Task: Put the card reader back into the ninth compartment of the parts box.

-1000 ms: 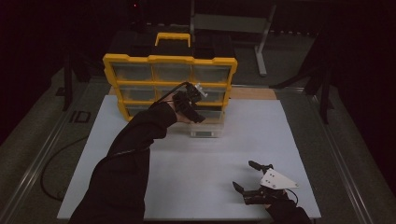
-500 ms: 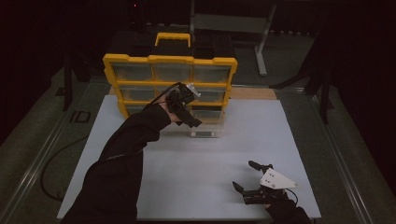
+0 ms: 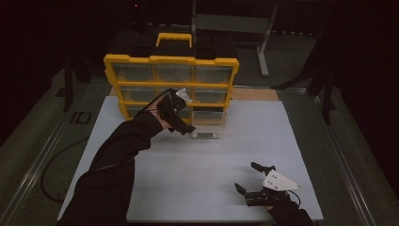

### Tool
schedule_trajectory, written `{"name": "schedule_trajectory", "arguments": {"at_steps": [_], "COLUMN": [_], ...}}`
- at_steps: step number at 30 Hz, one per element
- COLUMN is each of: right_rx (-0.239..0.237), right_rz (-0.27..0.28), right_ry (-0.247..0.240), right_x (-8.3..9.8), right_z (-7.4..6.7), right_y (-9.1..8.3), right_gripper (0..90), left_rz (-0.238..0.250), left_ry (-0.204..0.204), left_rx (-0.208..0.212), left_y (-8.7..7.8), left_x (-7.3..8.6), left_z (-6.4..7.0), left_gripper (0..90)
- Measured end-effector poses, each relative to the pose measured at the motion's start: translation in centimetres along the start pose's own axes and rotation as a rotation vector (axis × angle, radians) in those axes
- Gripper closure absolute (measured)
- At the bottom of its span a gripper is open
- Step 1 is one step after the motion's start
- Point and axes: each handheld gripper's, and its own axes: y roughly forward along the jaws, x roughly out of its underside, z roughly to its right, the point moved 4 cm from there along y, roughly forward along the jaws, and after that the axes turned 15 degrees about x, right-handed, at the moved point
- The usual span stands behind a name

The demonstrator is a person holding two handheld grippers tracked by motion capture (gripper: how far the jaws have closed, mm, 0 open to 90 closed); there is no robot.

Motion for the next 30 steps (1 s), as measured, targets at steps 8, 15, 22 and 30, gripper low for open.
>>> {"name": "schedule_trajectory", "arguments": {"at_steps": [8,15,22,30], "right_rx": [-0.001,0.002,0.000,0.000], "right_rz": [-0.003,0.001,-0.004,-0.003], "right_ry": [-0.004,-0.004,-0.005,-0.007], "right_x": [-0.1,-0.1,-0.1,-0.1], "right_z": [-0.1,0.0,-0.1,-0.1], "right_y": [0.0,0.0,0.0,0.1], "right_gripper": [7.9,7.8,7.9,7.9], "left_rz": [-0.003,0.010,0.016,0.042], "left_ry": [0.008,-0.005,0.008,0.012], "left_rx": [-0.001,0.003,0.008,-0.002], "left_y": [-0.5,-0.5,0.0,0.2], "left_x": [1.8,4.0,6.2,8.7], "left_z": [1.2,1.8,2.5,3.4], "left_gripper": [0.5,0.5,0.5,0.5]}}
